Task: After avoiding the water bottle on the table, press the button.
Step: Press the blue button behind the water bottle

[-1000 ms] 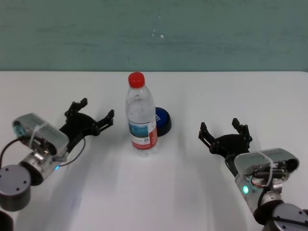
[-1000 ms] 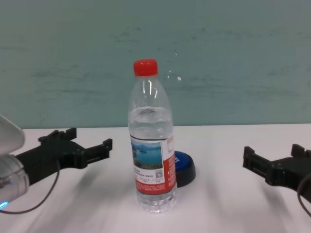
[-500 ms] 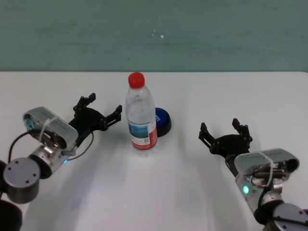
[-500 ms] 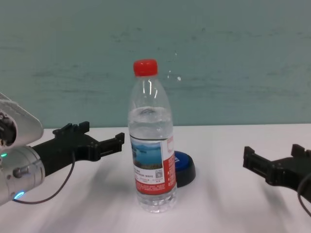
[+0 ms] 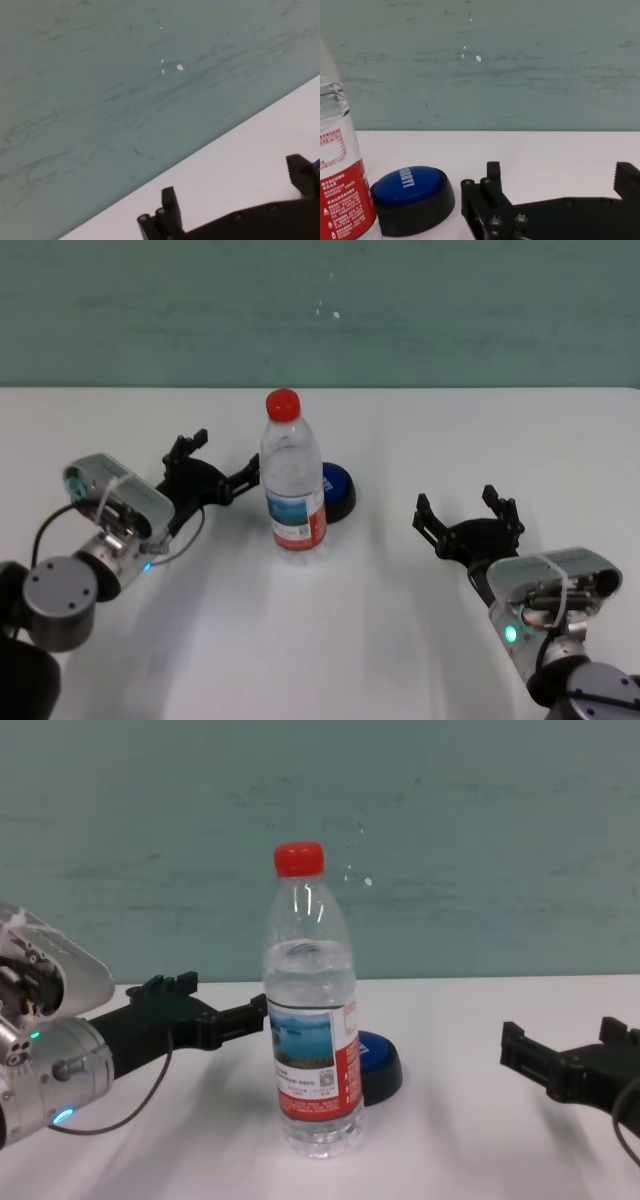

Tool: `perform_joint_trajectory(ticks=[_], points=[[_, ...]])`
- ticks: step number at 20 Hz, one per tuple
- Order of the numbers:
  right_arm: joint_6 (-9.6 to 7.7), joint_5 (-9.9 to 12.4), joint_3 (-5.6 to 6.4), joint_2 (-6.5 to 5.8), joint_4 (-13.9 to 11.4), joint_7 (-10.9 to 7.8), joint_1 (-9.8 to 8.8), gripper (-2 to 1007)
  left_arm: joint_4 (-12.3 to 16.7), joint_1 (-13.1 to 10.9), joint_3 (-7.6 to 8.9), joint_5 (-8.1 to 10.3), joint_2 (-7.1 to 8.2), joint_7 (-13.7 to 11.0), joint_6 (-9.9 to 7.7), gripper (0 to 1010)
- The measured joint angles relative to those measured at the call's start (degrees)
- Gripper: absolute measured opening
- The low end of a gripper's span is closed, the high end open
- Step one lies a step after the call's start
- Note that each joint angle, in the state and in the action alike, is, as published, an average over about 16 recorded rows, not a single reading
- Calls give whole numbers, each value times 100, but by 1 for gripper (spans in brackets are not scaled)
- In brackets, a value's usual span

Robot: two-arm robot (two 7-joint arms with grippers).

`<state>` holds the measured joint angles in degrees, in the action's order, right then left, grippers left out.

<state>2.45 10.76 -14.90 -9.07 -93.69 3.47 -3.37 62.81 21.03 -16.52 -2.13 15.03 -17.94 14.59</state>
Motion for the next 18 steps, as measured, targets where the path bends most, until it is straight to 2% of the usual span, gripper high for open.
perform_joint_trajectory(ticks=[8, 18], points=[[0, 0, 0, 0, 0, 0, 0, 1004, -95, 84, -45, -30, -63, 36, 30, 1000], [0, 0, 0, 0, 0, 0, 0, 1004, -46, 50, -21, -72, -86, 162, -5, 1000]])
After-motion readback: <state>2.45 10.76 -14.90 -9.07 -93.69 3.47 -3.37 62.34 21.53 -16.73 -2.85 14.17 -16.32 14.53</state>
